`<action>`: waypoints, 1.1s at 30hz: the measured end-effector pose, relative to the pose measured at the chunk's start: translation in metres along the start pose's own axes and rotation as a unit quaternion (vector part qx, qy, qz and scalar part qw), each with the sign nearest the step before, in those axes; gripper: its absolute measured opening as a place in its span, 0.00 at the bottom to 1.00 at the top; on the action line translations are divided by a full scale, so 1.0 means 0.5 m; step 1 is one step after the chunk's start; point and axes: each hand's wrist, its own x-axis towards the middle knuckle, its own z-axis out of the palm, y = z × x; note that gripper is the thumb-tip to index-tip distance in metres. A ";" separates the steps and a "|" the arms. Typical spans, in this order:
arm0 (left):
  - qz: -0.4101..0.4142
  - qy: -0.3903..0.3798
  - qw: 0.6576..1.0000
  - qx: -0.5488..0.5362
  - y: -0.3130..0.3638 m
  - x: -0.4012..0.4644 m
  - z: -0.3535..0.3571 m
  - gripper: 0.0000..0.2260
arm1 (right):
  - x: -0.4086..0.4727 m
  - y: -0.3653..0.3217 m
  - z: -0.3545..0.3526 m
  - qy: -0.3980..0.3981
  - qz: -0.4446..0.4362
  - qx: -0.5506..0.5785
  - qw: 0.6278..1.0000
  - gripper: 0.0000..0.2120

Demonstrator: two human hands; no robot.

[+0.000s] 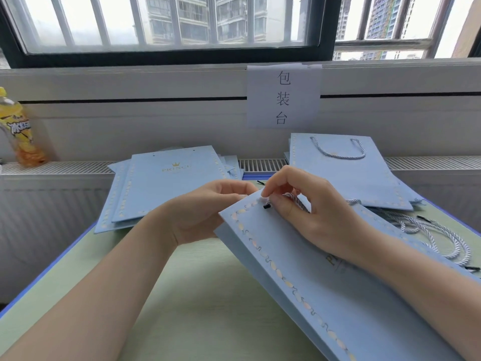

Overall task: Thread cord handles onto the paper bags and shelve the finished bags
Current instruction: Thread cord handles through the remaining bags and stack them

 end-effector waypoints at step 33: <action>-0.013 0.102 0.995 -0.002 -0.007 0.019 0.008 0.07 | -0.006 0.010 0.015 0.040 0.097 0.091 0.990 0.06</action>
